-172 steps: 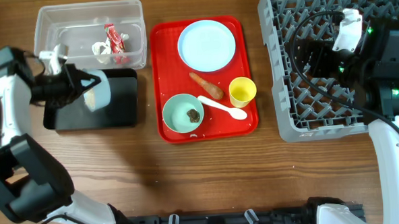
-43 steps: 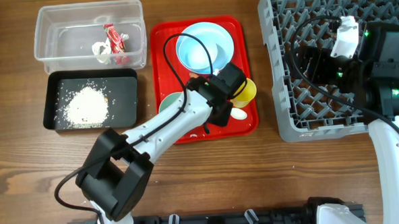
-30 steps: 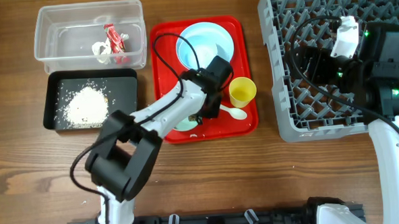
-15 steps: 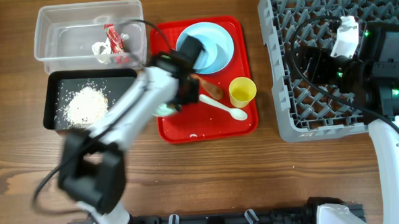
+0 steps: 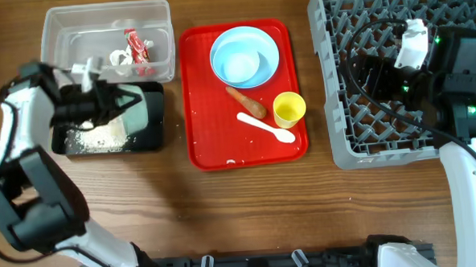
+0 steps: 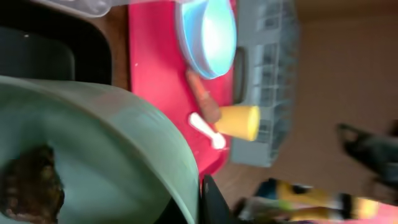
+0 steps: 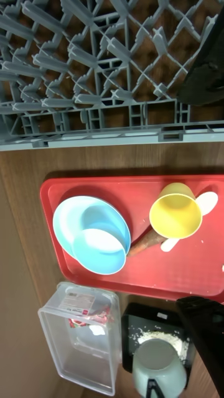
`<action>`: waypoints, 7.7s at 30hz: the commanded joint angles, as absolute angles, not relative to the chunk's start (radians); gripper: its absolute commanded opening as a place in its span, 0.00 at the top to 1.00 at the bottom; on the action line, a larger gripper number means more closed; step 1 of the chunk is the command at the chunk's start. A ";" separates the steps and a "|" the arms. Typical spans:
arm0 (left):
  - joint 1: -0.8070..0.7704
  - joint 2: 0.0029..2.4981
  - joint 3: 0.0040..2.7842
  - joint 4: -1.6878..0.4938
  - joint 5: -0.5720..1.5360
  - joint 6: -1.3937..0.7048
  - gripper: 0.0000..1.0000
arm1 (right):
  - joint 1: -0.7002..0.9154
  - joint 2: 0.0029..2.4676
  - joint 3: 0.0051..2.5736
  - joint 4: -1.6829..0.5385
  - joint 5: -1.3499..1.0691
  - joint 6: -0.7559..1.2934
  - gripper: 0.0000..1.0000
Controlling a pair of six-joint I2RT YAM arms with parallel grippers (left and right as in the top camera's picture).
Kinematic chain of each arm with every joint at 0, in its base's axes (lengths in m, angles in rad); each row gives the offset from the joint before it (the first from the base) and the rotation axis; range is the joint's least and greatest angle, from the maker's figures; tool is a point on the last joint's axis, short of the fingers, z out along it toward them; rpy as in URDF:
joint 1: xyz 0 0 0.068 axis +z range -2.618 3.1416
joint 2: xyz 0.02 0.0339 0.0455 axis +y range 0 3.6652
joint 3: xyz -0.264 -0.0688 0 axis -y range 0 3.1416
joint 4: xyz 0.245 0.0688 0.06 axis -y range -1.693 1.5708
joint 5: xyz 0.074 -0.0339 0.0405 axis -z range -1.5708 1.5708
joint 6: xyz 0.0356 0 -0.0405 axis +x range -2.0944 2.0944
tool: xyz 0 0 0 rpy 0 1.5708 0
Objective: Sort waste into correct bins and load items into the dishwasher rack
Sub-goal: 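Tip the mint bowl over the black tray with the left gripper, then set the mint bowl back on the red tray with the left gripper, then grasp the carrot on the red tray with the left gripper, then drop the carrot onto the black tray with the left gripper, then grasp the yellow cup with the left gripper and lift it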
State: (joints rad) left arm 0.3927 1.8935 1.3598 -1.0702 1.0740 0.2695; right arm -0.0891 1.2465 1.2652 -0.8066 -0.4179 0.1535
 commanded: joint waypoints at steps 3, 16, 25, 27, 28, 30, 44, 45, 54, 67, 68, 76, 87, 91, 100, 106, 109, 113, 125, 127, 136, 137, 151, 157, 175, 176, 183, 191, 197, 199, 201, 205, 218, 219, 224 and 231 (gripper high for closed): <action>0.489 2.001 1.295 -1.069 1.445 0.390 0.96 | -0.082 1.255 1.281 -0.801 -0.414 0.160 0.00; 0.511 2.009 1.288 -1.093 1.578 0.296 0.96 | -0.082 1.255 1.281 -0.804 -0.410 0.157 0.00; 0.495 1.974 1.296 -1.131 1.577 0.265 0.96 | -0.082 1.255 1.281 -0.801 -0.410 0.157 0.00; 0.451 1.924 1.311 -1.131 1.577 0.332 0.96 | -0.082 1.255 1.281 -0.800 -0.410 0.157 0.01; 0.408 1.882 1.322 -1.130 1.573 0.396 0.96 | -0.082 1.255 1.281 -0.798 -0.411 0.158 0.00; 0.313 1.805 1.338 -1.083 1.482 0.441 0.96 | -0.082 1.255 1.281 -0.797 -0.411 0.160 0.00; -0.471 1.861 1.339 -0.839 0.054 -0.012 0.96 | -0.082 1.255 1.281 -0.803 -0.411 0.159 0.00; -0.487 1.875 1.340 -0.832 0.056 -0.013 0.96 | -0.082 1.255 1.281 -0.803 -0.411 0.159 0.00; -0.526 1.925 1.339 -0.796 0.078 -0.039 0.71 | -0.082 1.255 1.281 -0.805 -0.410 0.159 0.00; -0.524 1.924 1.539 -0.822 0.167 -0.278 0.27 | -0.082 1.255 1.281 -0.805 -0.410 0.157 0.00; -0.524 1.924 1.567 -0.810 0.144 -0.347 0.23 | -0.082 1.255 1.281 -0.805 -0.410 0.157 0.00; -0.530 2.026 1.575 -0.683 0.043 -0.604 0.20 | -0.082 1.255 1.281 -0.805 -0.411 0.160 0.00; -0.582 2.131 1.575 -0.661 0.043 -0.711 0.37 | -0.082 1.255 1.281 -0.807 -0.410 0.158 0.00; -0.587 2.164 1.575 -0.650 0.037 -0.720 0.37 | -0.082 1.255 1.281 -0.810 -0.410 0.158 0.00; -0.589 2.194 1.575 -0.624 0.057 -0.719 0.66 | -0.082 1.255 1.281 -0.810 -0.410 0.158 0.00; -0.589 2.177 1.575 -0.620 0.116 -0.719 0.68 | -0.082 1.255 1.281 -0.810 -0.410 0.157 0.00; -0.588 2.135 1.575 -0.620 0.119 -0.719 0.69 | -0.082 1.255 1.281 -0.810 -0.404 0.157 0.00; -0.575 2.045 1.575 -0.620 0.118 -0.719 0.69 | -0.082 1.255 1.281 -0.810 -0.395 0.157 0.00; -0.462 1.776 1.575 -0.736 0.076 -0.700 0.69 | -0.082 1.255 1.281 -0.807 -0.395 0.157 0.00; -0.422 1.761 1.575 -0.777 0.046 -0.688 0.69 | -0.082 1.255 1.281 -0.805 -0.395 0.157 0.00; -0.114 1.758 1.575 -0.997 0.040 -0.872 0.96 | -0.082 1.255 1.281 -0.803 -0.358 0.157 0.00; -0.084 1.758 1.575 -1.008 0.040 -0.884 0.96 | -0.082 1.255 1.281 -0.801 -0.358 0.157 0.00; 0.081 1.767 1.473 -1.042 -0.130 -1.223 0.76 | -0.082 1.255 1.281 -0.802 -0.358 0.157 0.00; 0.081 1.767 1.251 -0.762 -0.139 -1.247 0.81 | -0.082 1.255 1.281 -0.805 -0.358 0.157 0.00; 0.081 1.609 1.222 -0.721 -0.113 -1.024 0.14 | -0.082 1.255 1.281 -0.797 -0.358 0.157 0.00; 0.081 1.550 1.233 -0.721 -0.104 -1.019 0.09 | -0.082 1.255 1.281 -0.797 -0.358 0.157 0.00; -0.006 1.370 1.235 -0.542 0.325 -0.430 0.00 | -0.082 1.255 1.281 -0.770 -0.358 0.158 0.00; -0.357 1.631 1.306 -0.525 0.294 -0.183 0.07 | -0.082 1.255 1.281 -0.775 -0.358 0.158 0.00; -0.530 1.992 1.665 -0.718 0.280 -0.094 0.05 | -0.082 1.255 1.281 -0.786 -0.358 0.157 0.00; -0.569 2.056 1.702 -0.712 0.275 -0.081 0.05 | -0.082 1.255 1.281 -0.794 -0.357 0.157 0.00; -0.606 2.097 1.702 -0.702 0.239 -0.082 0.06 | -0.082 1.255 1.281 -0.800 -0.357 0.157 0.00; -0.628 2.147 1.702 -0.750 0.208 -0.081 0.05 | -0.082 1.255 1.281 -0.801 -0.353 0.157 0.00; -0.540 2.053 1.702 -0.749 0.304 -0.195 0.96 | -0.082 1.255 1.281 -0.780 -0.423 0.159 0.00; -0.506 2.016 1.702 -0.748 0.393 -0.195 0.96 | -0.082 1.255 1.281 -0.766 -0.455 0.157 0.00; -0.307 1.894 1.702 -0.705 0.930 -0.195 0.96 | -0.075 1.301 1.281 -0.654 -0.729 0.095 0.00; -0.201 1.885 1.702 -0.685 1.371 -0.187 0.96 | 0.010 1.488 1.281 -0.405 -1.177 0.053 0.00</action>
State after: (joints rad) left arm -0.1925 1.8866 1.6943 -0.6895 1.1061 -0.1871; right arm -0.0303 1.4155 1.2667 -0.4793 -0.9016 0.0841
